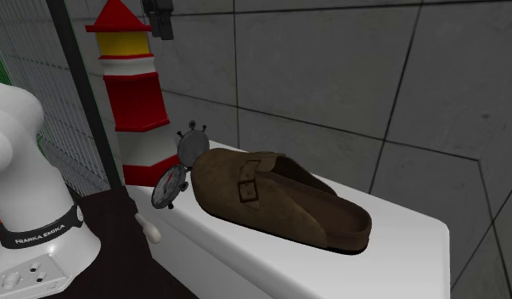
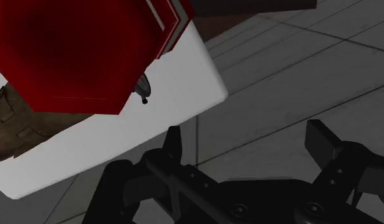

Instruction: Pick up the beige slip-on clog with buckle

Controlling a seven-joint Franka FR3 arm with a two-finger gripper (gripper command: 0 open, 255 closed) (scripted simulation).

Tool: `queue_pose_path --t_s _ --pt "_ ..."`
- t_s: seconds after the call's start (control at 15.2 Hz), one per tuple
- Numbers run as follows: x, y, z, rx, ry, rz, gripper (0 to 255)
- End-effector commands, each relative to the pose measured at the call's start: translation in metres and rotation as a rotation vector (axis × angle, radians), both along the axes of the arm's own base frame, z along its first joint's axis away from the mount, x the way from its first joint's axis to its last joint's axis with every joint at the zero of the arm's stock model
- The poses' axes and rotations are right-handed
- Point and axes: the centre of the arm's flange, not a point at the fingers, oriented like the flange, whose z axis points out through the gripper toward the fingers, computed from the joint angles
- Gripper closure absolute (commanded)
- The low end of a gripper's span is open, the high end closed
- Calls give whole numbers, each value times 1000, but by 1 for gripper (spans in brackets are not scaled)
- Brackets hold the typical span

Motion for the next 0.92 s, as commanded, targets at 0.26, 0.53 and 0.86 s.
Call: queue_pose_path --t_s 0.26,0.53,0.86 --pt "29 -40 -18 -1 12 -137 0" --pt "52 -84 -36 -1 24 -273 0" --pt "72 -142 -60 -2 38 -444 0"
